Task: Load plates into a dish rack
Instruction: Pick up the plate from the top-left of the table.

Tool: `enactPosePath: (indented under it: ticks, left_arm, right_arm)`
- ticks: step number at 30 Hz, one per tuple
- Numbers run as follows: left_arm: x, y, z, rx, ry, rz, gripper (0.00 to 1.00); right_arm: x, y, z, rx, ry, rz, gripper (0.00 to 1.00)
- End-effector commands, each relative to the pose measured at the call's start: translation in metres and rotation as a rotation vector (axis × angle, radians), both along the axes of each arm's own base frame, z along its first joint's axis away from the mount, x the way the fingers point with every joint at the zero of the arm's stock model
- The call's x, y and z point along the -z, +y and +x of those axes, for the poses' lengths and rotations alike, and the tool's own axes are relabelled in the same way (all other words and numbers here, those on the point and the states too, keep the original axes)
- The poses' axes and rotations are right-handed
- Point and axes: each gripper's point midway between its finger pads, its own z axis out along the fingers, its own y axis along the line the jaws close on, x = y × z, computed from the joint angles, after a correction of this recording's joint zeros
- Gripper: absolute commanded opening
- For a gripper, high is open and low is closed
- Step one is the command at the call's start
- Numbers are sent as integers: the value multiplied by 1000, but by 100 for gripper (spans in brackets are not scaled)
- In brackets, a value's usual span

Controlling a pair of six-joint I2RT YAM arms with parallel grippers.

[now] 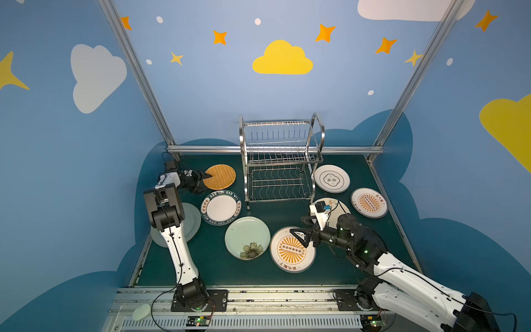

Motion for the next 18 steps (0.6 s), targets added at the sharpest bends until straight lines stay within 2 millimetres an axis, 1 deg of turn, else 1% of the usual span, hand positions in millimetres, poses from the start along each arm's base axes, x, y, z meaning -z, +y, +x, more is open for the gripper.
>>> enactPosePath:
  ticks: [1, 6, 8, 12, 14, 18]
  left_arm:
    - [41, -11, -6, -17, 95, -34, 66]
    - [51, -11, -3, -48, 99, -63, 56]
    - [52, -11, 0, -60, 91, -74, 48]
    - [56, -12, 1, -75, 85, -87, 37]
    - [59, -13, 2, -80, 81, -103, 29]
    - [54, -15, 8, -97, 40, -150, 17]
  right_arm:
    - [-7, 0, 0, 2, -21, -3, 97]
    - [-8, 1, 0, 1, -24, 0, 97]
    - [-7, 1, -1, 1, -22, -2, 97]
    - [-9, 1, -1, 0, -24, 1, 97]
    - [-8, 1, 0, 2, -23, -1, 97]
    - [-8, 0, 0, 7, -25, -4, 97]
